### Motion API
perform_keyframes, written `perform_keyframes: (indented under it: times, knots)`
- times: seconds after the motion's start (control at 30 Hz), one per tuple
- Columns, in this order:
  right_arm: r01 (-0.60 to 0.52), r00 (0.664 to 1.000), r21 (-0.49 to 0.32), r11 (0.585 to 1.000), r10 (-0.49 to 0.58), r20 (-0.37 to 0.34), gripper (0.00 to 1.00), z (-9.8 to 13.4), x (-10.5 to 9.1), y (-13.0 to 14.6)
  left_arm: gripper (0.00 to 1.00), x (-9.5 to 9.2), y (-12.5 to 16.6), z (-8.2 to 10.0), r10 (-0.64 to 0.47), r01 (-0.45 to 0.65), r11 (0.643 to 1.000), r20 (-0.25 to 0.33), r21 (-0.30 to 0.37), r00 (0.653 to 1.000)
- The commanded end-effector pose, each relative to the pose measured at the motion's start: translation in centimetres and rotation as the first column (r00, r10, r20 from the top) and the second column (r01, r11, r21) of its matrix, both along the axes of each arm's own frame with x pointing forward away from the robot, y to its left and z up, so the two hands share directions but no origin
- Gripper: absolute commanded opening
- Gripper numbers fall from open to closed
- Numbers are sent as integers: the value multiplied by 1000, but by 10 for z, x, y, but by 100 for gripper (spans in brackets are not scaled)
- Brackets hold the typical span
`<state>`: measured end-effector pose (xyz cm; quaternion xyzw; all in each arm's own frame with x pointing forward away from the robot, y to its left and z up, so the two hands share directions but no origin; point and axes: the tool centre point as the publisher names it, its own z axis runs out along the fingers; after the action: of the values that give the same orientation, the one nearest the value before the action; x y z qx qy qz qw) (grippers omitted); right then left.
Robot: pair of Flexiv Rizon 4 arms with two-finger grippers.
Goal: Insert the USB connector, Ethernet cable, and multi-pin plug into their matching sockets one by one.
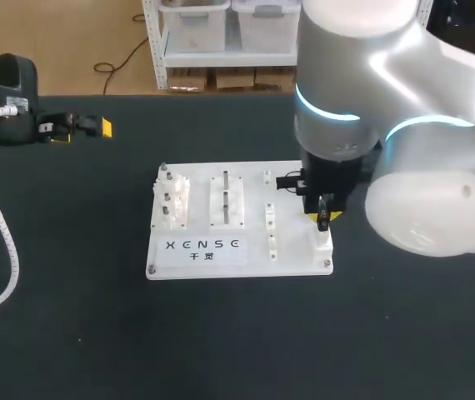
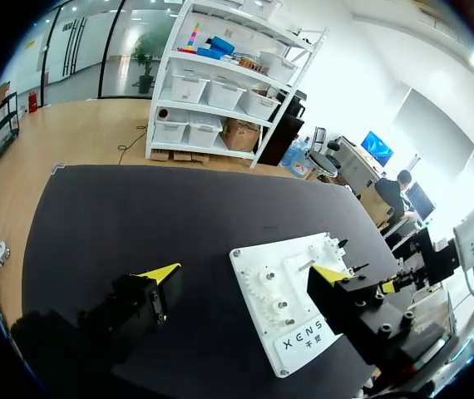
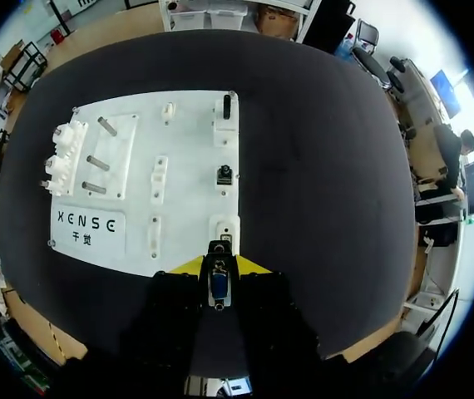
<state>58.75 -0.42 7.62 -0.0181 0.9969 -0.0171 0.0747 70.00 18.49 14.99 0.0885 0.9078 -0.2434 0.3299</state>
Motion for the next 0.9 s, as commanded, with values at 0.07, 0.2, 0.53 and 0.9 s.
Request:
perform_keyframes:
  times: [0.07,0.2,0.53,0.9]
  knots:
    - [-6,1000,4,1000,6,18,0,-9,4,-2,100,0,0,0,0,0,1000,0,0,1000]
    - [-7,1000,4,1000,7,16,0,-13,7,-3,100,0,0,0,0,0,1000,0,0,1000]
    - [-6,1000,-2,1000,6,14,0,-16,9,-5,100,0,0,0,0,0,1000,0,0,1000]
    - [-12,1000,1,1000,12,17,0,-18,12,-4,100,0,0,0,0,0,1000,0,0,1000]
